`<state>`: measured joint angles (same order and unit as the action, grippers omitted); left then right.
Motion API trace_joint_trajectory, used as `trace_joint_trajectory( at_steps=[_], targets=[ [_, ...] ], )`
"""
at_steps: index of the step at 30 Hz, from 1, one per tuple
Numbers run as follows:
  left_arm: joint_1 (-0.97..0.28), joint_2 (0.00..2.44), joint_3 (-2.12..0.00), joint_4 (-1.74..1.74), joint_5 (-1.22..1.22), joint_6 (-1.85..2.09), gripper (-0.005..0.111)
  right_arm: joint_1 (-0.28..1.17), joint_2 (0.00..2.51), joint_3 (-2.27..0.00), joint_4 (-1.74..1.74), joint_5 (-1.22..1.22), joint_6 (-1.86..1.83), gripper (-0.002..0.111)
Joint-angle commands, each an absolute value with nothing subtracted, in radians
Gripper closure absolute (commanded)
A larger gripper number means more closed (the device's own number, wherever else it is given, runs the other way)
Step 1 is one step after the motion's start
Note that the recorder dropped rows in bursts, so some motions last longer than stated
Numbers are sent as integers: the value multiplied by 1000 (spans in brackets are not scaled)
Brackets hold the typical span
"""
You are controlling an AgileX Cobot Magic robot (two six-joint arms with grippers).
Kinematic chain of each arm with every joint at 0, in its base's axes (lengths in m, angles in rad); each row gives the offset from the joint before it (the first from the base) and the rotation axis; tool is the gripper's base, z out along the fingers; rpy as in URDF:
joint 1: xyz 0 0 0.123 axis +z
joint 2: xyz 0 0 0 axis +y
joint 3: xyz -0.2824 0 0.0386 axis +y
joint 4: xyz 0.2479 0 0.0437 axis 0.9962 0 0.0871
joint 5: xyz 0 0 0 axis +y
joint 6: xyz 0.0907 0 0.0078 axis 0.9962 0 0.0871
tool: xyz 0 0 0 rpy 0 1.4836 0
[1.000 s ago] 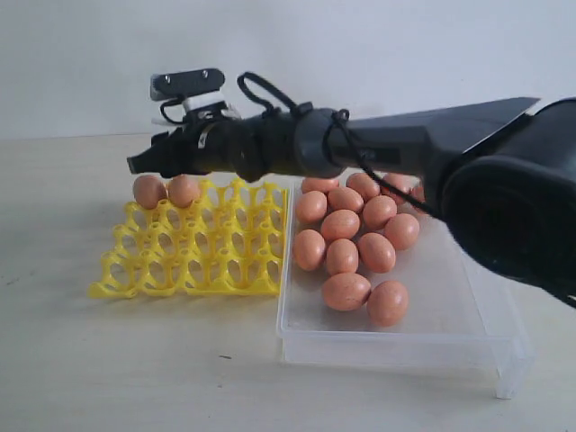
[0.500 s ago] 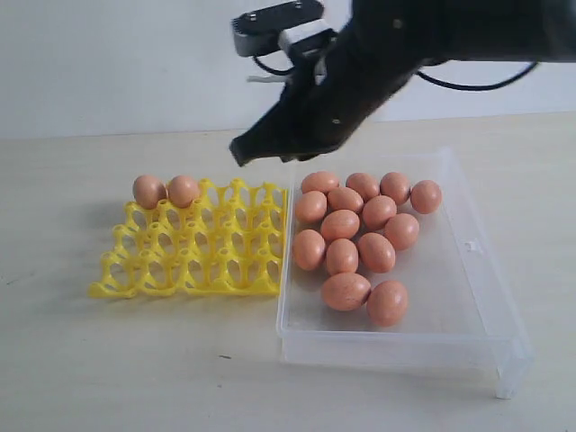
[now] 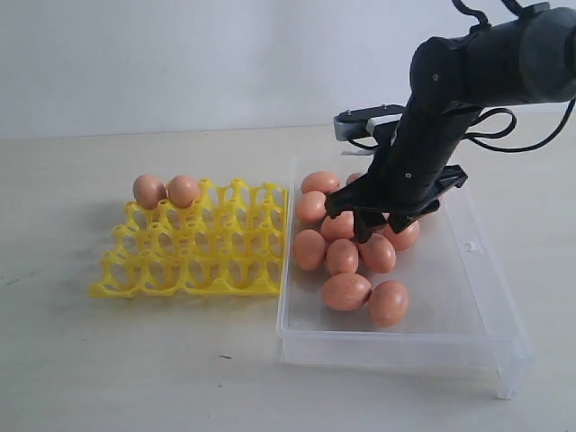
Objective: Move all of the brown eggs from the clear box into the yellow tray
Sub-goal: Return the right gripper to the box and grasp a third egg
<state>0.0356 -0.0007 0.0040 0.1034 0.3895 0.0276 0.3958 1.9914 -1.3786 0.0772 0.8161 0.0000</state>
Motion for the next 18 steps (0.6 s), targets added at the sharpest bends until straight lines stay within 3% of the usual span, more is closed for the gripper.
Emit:
trace_joint_trajectory(
  at_steps=[1,15,18],
  targets=[
    [30,0,0,101,380,23,107,395,2036,-1415,73,824,-7,57],
    [30,0,0,101,380,23,107,393,2130,-1424,73,734,-7,57],
    [30,0,0,101,380,23,107,393,2147,-1424,75,734,-7,62]
  ],
)
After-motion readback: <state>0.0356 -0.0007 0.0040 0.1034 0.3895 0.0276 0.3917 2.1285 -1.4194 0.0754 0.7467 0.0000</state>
